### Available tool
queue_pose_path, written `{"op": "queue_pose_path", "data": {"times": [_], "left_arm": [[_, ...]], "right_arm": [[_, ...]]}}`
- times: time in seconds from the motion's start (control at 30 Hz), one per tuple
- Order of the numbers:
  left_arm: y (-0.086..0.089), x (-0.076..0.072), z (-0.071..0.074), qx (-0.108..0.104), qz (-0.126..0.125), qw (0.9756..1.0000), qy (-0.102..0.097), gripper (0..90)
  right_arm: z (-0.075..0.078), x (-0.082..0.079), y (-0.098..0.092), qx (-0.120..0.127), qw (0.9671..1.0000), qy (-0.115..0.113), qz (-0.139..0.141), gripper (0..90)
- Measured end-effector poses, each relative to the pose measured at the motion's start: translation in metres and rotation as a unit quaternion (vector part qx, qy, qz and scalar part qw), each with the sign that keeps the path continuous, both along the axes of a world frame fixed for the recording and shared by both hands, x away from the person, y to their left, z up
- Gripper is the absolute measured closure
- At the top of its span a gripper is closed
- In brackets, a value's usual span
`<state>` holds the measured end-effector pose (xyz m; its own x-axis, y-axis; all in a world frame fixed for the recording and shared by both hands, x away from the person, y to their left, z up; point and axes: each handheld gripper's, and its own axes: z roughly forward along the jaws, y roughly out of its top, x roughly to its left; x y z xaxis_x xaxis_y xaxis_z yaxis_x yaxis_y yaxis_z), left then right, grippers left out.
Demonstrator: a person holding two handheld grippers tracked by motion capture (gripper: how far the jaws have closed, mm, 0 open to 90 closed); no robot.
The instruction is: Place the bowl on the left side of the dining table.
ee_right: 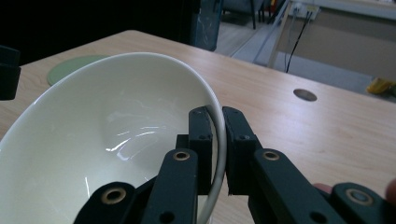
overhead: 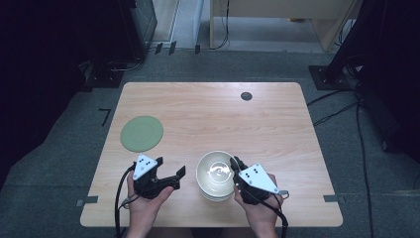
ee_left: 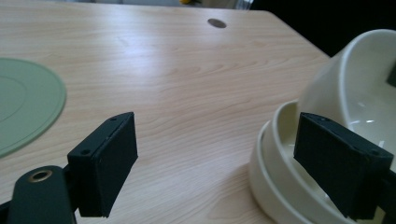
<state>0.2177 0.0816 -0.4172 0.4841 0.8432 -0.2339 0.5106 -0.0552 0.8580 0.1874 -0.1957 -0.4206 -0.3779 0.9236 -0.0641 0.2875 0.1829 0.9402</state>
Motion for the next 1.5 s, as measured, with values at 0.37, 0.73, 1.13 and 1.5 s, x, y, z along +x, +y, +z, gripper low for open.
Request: {"op": "queue_pose_path", "data": {"times": [0.37, 0.73, 1.13, 1.5], "left_arm": [[-0.025, -0.007, 0.015, -0.03, -0.042, 0.9986, -0.013, 13.1], [-0.052, 0.001, 0.009, 0.03, -0.051, 0.9981, 0.014, 36.9], [-0.048, 0.006, 0.013, 0.023, -0.078, 0.9967, 0.01, 77.0], [-0.038, 0.006, 0.011, -0.009, -0.086, 0.9963, -0.001, 83.3]], "right_arm": [[0.003, -0.003, 0.003, -0.002, 0.9998, -0.017, -0.002, 84.8], [0.014, -0.014, 0.009, 0.023, 0.9985, -0.046, 0.019, 84.8], [0.016, -0.024, 0.022, 0.003, 0.9967, -0.079, 0.017, 84.1], [0.015, -0.024, 0.024, 0.025, 0.9961, -0.081, 0.026, 79.6]]}}
